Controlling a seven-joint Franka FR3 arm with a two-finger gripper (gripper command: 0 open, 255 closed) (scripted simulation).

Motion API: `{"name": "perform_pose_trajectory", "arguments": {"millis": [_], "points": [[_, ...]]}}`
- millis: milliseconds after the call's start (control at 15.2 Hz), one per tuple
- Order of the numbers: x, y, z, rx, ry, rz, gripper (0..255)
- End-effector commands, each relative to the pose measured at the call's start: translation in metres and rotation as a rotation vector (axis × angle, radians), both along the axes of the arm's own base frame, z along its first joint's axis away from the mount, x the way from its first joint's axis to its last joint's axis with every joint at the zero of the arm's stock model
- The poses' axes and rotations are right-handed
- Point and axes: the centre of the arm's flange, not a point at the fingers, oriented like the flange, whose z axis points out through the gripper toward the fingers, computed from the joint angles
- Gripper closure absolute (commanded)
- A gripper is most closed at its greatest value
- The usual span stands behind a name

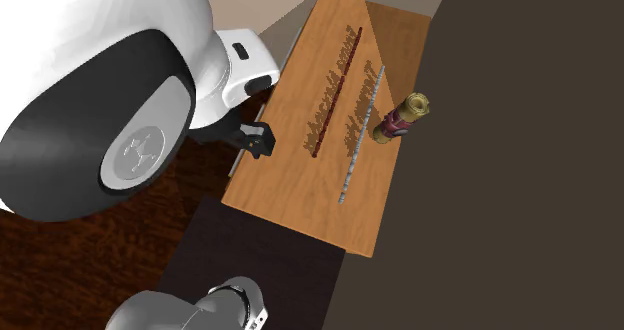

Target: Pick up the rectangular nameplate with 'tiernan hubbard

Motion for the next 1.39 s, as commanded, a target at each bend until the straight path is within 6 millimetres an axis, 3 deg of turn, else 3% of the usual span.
{"name": "perform_pose_trajectory", "arguments": {"millis": [0,1320], "points": [[0.000,0.000,0.000,0.000,0.000,0.000,0],[0.145,-0.127,-0.174,-0.053,0.013,-0.064,0]]}}
